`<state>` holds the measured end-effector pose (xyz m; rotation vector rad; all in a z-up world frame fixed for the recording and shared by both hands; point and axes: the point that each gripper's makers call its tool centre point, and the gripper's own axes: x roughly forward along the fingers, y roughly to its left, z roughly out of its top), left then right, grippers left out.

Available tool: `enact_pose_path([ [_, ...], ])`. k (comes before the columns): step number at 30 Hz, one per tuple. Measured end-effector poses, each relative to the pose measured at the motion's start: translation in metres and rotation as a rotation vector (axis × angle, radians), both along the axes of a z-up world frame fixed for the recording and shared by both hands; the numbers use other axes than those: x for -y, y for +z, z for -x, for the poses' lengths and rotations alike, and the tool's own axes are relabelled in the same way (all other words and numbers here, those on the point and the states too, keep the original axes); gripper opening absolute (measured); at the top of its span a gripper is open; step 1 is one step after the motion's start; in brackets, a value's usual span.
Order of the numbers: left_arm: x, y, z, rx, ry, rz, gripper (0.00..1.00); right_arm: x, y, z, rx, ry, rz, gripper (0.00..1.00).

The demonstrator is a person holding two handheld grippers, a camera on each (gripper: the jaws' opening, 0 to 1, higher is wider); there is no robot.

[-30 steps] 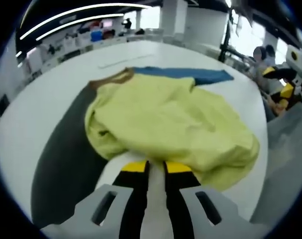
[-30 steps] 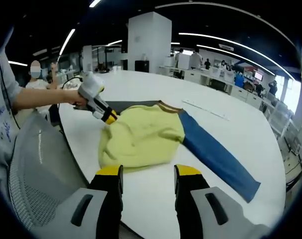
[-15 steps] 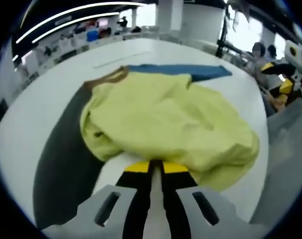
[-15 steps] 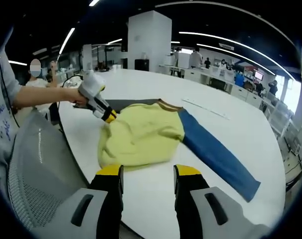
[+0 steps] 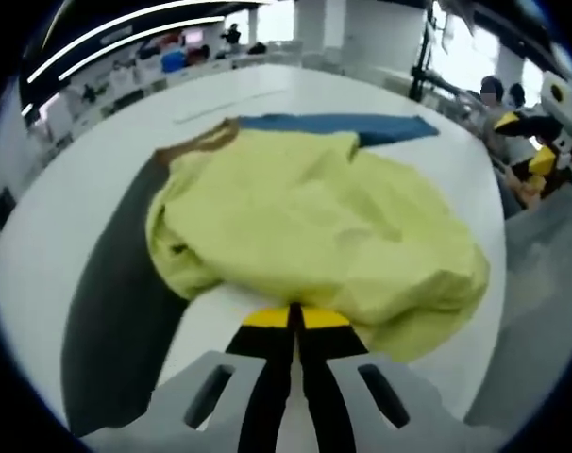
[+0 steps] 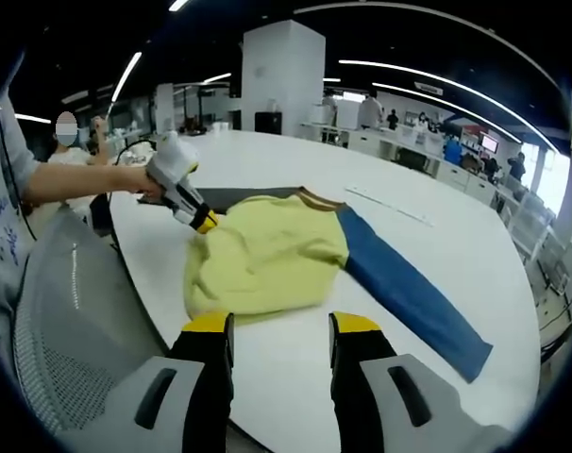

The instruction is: Fold the garment on the visible template until the final outline fits inside the template.

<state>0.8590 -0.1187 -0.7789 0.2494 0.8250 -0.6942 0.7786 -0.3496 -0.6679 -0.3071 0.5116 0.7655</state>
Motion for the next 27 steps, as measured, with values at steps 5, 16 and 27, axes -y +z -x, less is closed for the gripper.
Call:
enact_pose_path([
  [5,-0.003,0.001,0.006,-0.001,0.007,-0.011,0.0,0.001,0.002,-0.001,0.008,-0.004,0.001,0.4],
  [16,-0.009,0.009,0.017,0.008,0.028,-0.005,0.0,0.001,0.001,0.0,0.007,-0.005,0.004,0.39],
  [27,-0.014,0.026,0.024,0.024,0.048,0.018,0.0,0.001,0.001,-0.001,0.007,-0.003,0.009,0.39],
])
